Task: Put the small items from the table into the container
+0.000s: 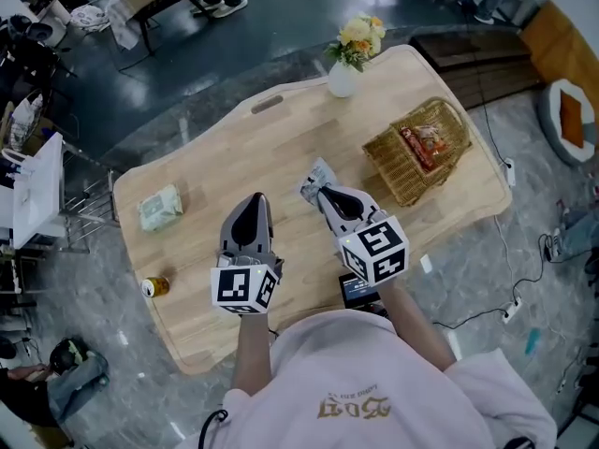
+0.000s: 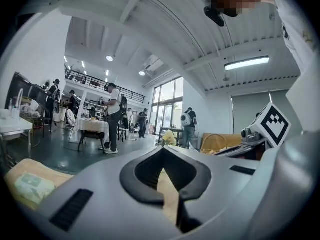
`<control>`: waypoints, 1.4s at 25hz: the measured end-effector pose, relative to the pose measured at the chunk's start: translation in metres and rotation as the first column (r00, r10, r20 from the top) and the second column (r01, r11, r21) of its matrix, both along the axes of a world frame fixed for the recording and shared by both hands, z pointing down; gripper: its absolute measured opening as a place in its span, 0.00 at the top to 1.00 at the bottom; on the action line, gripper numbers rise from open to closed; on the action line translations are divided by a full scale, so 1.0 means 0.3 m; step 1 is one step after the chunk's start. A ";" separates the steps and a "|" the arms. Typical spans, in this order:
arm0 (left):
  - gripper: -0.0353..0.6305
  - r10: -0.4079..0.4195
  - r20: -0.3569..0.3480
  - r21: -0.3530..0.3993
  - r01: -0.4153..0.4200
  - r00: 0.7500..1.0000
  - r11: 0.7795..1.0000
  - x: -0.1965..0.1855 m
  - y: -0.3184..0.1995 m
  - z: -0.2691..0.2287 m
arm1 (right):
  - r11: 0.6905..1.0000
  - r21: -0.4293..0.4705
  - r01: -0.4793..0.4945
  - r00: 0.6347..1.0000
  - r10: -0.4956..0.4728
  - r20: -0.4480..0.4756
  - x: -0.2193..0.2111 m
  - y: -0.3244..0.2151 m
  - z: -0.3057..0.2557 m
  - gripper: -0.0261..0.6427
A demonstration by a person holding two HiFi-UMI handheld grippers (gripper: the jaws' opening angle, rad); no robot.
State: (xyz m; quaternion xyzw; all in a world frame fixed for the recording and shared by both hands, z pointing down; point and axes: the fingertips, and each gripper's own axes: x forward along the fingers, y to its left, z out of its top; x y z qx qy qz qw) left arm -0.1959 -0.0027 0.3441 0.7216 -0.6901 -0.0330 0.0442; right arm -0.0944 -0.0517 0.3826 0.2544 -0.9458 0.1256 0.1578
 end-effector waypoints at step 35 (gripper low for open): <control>0.94 0.293 0.048 -0.030 -0.292 0.955 0.956 0.579 -0.475 0.035 | 0.949 0.003 -0.317 0.948 0.317 -0.029 0.651 -0.434 0.034 0.92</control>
